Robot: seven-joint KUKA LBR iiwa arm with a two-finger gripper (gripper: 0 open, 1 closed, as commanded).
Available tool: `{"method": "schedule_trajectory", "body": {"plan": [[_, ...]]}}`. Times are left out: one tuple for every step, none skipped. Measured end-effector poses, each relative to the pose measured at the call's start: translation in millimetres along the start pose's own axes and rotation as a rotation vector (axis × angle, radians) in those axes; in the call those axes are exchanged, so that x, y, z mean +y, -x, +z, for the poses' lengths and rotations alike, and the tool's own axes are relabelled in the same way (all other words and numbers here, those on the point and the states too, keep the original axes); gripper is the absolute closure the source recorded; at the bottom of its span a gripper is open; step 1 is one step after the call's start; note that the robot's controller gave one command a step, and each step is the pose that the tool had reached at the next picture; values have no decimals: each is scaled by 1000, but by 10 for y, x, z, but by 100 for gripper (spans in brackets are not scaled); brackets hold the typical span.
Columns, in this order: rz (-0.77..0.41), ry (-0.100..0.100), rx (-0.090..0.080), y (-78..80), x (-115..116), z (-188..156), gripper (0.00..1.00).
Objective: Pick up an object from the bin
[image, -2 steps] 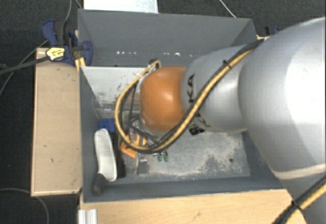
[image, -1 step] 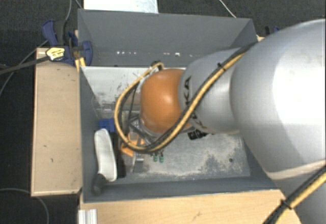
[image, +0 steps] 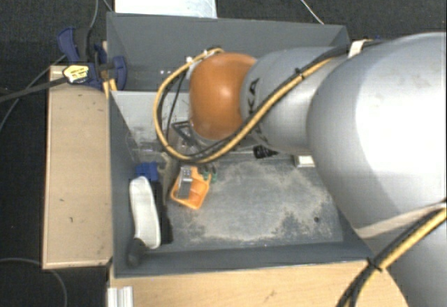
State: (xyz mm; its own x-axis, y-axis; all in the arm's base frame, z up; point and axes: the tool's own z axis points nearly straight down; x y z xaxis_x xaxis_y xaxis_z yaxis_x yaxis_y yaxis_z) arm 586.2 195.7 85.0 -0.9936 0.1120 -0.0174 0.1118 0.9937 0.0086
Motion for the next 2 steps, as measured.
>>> {"method": "schedule_trajectory", "body": {"plan": [[32, 11, -5, -76, -495, 96, 0], [72, 3, -1, -229, -560, 131, 0]]}}
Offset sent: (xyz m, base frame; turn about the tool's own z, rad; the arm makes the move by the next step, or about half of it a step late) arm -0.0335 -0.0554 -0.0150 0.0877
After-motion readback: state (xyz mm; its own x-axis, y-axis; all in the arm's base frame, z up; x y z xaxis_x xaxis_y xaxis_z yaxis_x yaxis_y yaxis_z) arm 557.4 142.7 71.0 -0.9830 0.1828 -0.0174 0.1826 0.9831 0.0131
